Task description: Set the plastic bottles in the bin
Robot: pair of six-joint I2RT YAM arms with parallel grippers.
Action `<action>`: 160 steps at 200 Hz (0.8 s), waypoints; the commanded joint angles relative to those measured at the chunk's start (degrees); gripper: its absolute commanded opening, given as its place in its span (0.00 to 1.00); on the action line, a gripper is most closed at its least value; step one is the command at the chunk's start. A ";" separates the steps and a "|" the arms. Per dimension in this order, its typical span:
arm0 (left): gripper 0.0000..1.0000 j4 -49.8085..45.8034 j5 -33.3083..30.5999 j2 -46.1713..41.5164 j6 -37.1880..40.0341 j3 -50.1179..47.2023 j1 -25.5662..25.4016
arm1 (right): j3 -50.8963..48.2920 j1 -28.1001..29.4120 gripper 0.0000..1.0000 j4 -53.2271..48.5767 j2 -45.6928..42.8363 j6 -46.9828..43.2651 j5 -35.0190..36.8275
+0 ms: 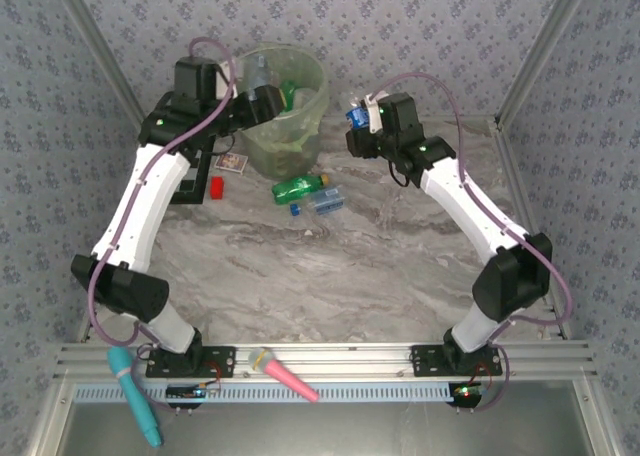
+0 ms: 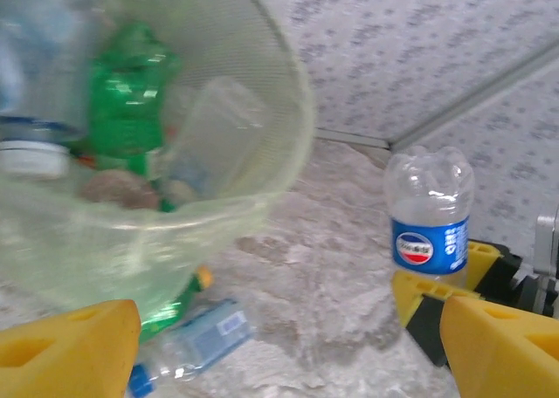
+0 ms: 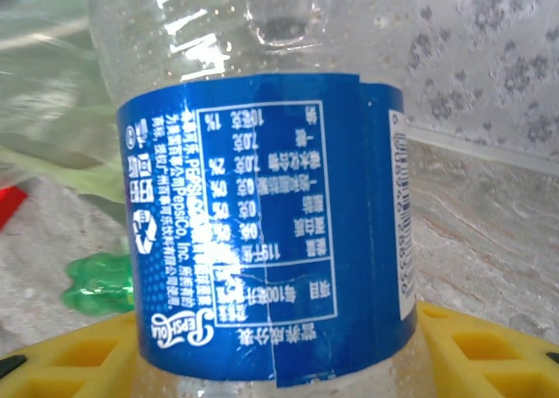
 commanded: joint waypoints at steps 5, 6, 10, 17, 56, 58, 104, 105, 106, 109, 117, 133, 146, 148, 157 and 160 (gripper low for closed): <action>0.88 2.48 3.60 3.57 -1.14 6.60 -2.95 | -1.35 2.67 0.60 0.67 -4.31 -1.03 2.44; 0.88 2.48 3.69 3.65 -1.16 6.79 -3.05 | -1.38 2.78 0.60 0.68 -4.43 -1.04 2.43; 0.87 2.56 3.99 4.29 -1.25 7.54 -3.41 | -1.48 3.24 0.60 0.70 -4.90 -1.12 2.50; 0.86 2.78 4.86 5.28 -1.57 8.78 -3.90 | -1.57 4.08 0.60 0.65 -5.59 -1.22 2.57; 0.83 2.78 9.01 10.02 -1.11 14.47 -7.27 | -1.92 7.17 0.60 0.27 -8.00 -0.88 3.28; 0.83 2.64 9.10 10.23 -1.04 14.73 -7.41 | -1.97 7.28 0.61 0.32 -8.10 -0.87 3.23; 0.80 1.34 11.93 13.49 -1.25 18.75 -9.10 | -2.02 9.43 0.61 -0.17 -8.96 -1.05 3.74; 0.80 1.34 11.94 13.49 -1.25 18.75 -9.11 | -2.02 9.51 0.61 -0.22 -9.00 -1.05 3.74; 0.80 1.34 11.99 13.49 -1.21 18.79 -9.12 | -1.97 9.54 0.61 -0.25 -9.02 -1.00 3.70; 0.79 1.34 12.09 13.47 -1.25 18.72 -9.20 | -1.97 9.62 0.61 -0.27 -9.02 -0.96 3.77; 0.78 1.34 12.48 13.43 -1.17 18.57 -9.60 | -1.88 9.83 0.61 -0.45 -9.08 -0.87 3.70; 0.76 1.34 13.83 14.04 -1.17 18.55 -10.09 | -1.84 10.15 0.61 -0.39 -9.28 -0.78 3.48; 0.72 1.32 14.40 14.54 -1.51 18.66 -10.27 | -1.84 10.27 0.61 -0.35 -9.43 -0.70 3.67; 0.72 1.33 14.41 14.59 -1.52 18.66 -10.27 | -1.84 10.28 0.61 -0.29 -9.51 -0.70 3.70; 0.71 -0.31 14.41 14.72 -1.60 18.62 -10.20 | -1.80 10.32 0.61 -0.32 -9.54 -0.69 3.67; 0.71 -0.41 14.41 14.72 -1.61 18.59 -10.21 | -1.76 10.36 0.61 -0.28 -9.63 -0.69 3.70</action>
